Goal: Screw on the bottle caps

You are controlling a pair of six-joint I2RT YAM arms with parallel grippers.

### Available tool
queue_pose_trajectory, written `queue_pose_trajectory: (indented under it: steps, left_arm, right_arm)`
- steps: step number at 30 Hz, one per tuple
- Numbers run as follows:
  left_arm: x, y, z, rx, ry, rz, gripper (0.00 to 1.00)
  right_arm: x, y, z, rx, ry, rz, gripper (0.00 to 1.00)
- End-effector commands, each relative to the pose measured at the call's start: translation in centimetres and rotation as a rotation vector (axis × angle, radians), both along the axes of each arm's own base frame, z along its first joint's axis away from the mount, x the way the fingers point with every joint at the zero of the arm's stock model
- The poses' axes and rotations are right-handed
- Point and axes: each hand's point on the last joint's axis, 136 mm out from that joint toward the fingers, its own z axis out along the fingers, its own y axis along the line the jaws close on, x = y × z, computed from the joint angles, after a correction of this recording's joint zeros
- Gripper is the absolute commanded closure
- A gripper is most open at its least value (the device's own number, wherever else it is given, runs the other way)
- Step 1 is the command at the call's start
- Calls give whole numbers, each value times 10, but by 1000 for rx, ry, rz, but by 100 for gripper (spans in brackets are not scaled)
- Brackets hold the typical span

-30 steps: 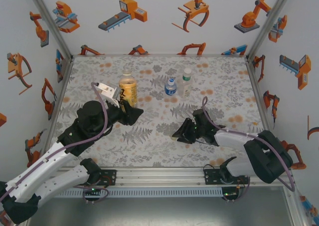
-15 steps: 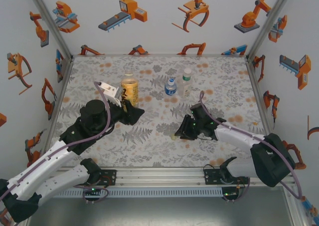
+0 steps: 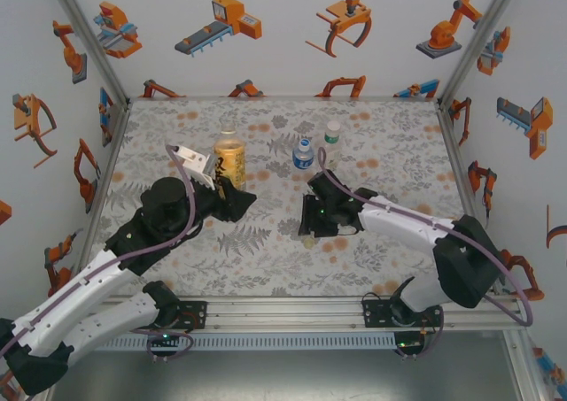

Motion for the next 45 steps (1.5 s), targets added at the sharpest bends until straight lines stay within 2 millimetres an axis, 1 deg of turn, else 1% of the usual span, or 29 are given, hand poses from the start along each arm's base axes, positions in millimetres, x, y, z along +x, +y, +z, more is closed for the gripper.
queue_pose_trajectory:
  steps: [1,9,23,45]
  left_arm:
    - [-1,7,4,-15,-13,20,100]
    - [-2,12,3,-11,-21,34,100]
    - [-3,13,4,-6,-26,35,100]
    - [-3,15,3,-4,-23,42,100]
  right_arm:
    - [1,-4,-4,-70,-3,26,52]
    - [-2,2,-15,-82,21,48,51]
    - [-1,10,-20,-72,32,63,51]
    - [-4,11,-31,-79,49,69,51]
